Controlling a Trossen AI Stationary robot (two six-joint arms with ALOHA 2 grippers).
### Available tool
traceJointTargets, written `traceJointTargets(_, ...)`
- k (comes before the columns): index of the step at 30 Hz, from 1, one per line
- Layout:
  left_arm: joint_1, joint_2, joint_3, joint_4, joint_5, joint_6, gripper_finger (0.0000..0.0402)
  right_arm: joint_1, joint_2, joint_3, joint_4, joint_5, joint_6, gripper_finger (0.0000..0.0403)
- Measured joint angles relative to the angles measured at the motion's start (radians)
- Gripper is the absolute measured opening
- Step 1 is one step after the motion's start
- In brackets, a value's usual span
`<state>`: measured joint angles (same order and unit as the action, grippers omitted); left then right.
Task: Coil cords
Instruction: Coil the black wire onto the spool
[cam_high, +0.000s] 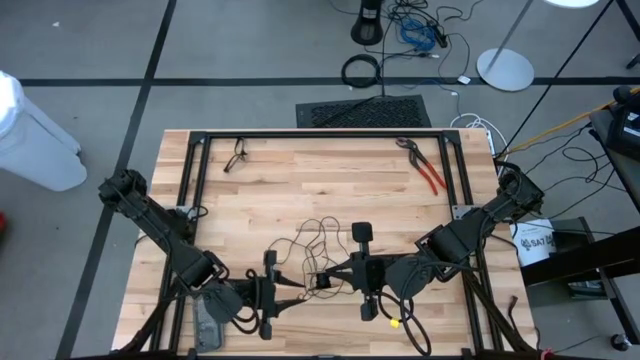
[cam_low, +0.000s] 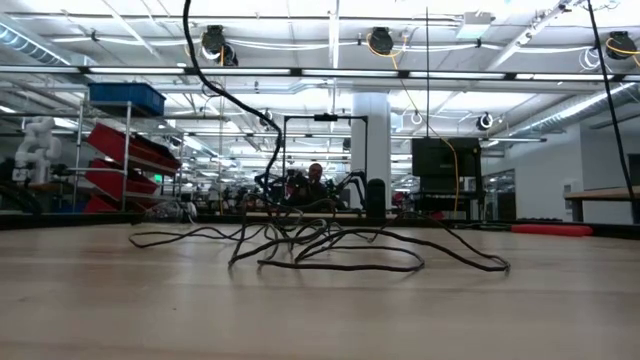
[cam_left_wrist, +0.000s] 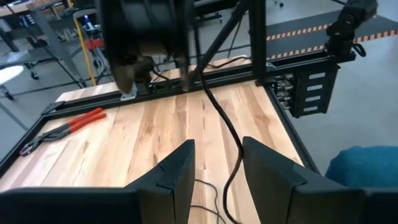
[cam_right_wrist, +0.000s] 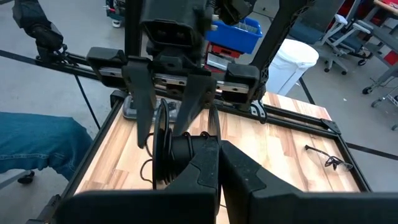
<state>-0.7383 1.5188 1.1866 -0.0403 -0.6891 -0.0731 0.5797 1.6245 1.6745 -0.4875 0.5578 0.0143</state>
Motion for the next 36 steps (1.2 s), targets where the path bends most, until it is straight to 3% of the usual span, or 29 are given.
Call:
traceJointTargets(8,0.000,0.000,0.000,-0.008,-0.005,0.000,0.0123,0.000,0.000,0.000,0.001,0.000,0.000,0.0000)
traceJointTargets(20,0.018,0.000,0.000,0.005,-0.054,-0.055,0.0009,0.000,0.000,0.000,0.001,0.000,0.000,0.0000)
traceJointTargets(36,0.045,-0.002,0.000,-0.137,-0.179,-0.191,0.0003,-0.037,0.001,0.000,0.125,0.001,0.105,0.0000)
